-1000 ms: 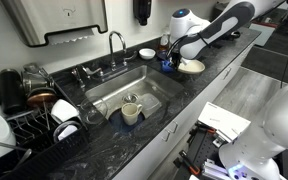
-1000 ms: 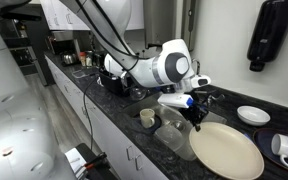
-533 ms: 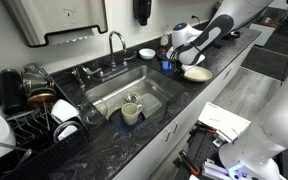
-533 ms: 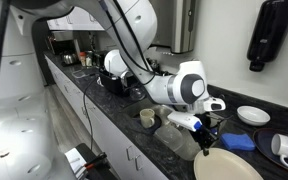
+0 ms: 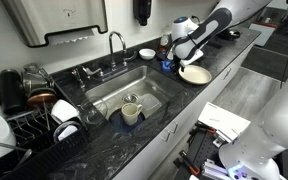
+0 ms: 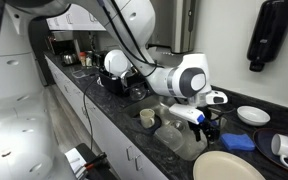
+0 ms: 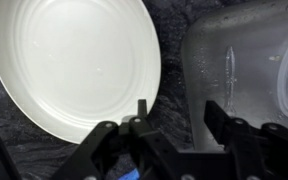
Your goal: Move the white plate to the right
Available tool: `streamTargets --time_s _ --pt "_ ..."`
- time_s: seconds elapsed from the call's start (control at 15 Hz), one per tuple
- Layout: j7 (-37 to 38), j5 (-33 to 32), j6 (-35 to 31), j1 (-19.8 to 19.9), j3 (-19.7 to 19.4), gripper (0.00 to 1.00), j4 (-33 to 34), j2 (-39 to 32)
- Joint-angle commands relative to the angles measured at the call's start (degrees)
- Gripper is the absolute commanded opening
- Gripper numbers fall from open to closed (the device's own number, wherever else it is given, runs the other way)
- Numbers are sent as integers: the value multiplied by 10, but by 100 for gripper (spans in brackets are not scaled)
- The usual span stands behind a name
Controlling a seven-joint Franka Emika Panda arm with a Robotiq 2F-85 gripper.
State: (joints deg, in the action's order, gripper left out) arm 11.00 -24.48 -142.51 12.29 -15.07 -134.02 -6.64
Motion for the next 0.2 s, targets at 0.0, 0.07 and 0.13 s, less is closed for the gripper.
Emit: streamTargets --time_s 0.0,0.07,0.13 --pt "-78 58 33 0 11 92 -21 66" --pt "-114 85 43 0 16 98 -23 80" --pt "-142 109 52 -1 18 99 -24 92"
